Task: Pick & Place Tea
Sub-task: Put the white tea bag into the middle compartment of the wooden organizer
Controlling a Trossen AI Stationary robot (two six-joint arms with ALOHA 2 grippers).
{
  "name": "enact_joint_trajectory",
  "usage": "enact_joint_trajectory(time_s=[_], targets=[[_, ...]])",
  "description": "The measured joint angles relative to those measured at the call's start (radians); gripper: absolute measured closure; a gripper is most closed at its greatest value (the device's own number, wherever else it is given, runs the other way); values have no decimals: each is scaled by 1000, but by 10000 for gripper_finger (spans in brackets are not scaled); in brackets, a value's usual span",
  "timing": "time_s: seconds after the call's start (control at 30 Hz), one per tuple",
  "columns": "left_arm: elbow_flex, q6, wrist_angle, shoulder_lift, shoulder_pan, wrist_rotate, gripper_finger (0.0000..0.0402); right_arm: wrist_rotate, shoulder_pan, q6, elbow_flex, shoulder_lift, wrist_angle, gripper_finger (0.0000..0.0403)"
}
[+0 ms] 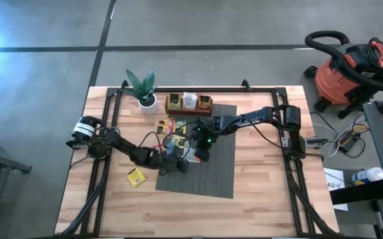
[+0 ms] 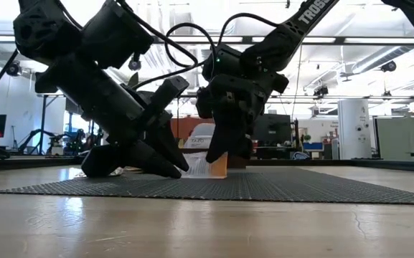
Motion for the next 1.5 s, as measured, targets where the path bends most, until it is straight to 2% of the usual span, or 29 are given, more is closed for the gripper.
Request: enact_joint_trajectory(time_s=[0.2, 0.5, 0.7, 0.83, 0.97, 1.27, 1.5], targets=[[5, 2, 1, 1, -13, -7, 322, -3, 0, 0, 0, 0, -1, 388], [26, -31, -5, 2, -65, -20, 322, -2, 0, 1, 0, -27, -40, 393], [39, -76, 2, 3, -85, -63, 322, 13, -1, 0, -2, -113, -39, 393], [95, -42, 19, 5, -90, -88, 322, 154, -1, 26, -17, -189, -37, 394], [155, 46, 21, 3, -89, -136, 322, 316, -1, 140, -85, -275, 4, 394], [170, 142, -13, -85, -78, -276, 322, 488, 40, 402, -457, -587, 333, 394], [169, 150, 0, -236, 1, -290, 322, 670, 140, 433, -624, -803, 523, 394]])
